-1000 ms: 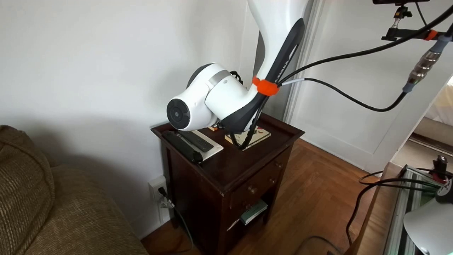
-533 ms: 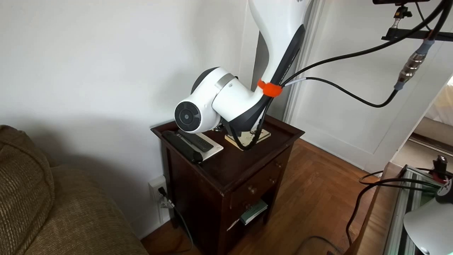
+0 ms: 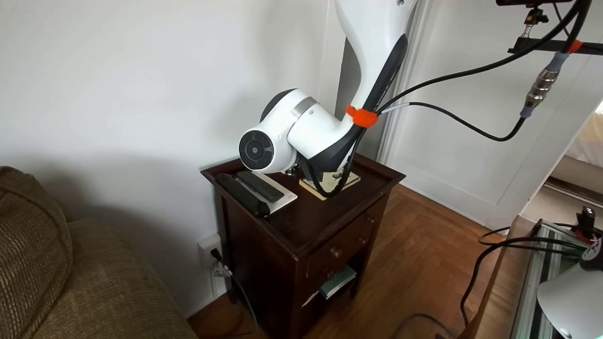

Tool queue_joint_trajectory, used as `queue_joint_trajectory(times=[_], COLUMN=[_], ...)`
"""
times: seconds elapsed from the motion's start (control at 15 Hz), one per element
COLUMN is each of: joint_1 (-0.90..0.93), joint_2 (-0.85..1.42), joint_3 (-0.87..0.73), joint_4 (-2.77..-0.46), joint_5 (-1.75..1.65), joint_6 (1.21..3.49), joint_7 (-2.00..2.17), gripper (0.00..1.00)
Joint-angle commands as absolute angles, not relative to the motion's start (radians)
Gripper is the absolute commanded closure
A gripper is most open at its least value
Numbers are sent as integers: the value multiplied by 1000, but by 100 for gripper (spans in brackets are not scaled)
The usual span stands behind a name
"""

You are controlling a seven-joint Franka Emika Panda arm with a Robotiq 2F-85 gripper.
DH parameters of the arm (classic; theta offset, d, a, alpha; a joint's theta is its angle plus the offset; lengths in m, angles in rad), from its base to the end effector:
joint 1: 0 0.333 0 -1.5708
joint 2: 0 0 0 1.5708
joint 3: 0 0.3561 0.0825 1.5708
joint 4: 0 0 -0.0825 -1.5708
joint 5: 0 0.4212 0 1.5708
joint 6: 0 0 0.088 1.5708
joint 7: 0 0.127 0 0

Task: Pick up the white book and put it on the brown book, pick up the brown and white book and put it on the stacked white book

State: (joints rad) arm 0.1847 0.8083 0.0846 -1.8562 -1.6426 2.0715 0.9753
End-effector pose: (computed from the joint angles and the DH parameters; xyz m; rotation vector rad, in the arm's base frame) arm 0.6430 0.1056 0.0600 1.9578 0.6152 0.3178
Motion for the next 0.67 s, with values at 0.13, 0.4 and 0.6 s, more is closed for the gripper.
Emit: queue_joint_trajectory(times=[0.13,0.4,0.6], joint_1=[156,152,149], joint_2=[830,836,844], joint_3=[95,94,94], joint_4=[-1839,-1837,-1829], joint_5=[-1680,-1684,-1688], joint_6=[2105,2113,2121], joint_7=[994,996,997], gripper=[96,96,96])
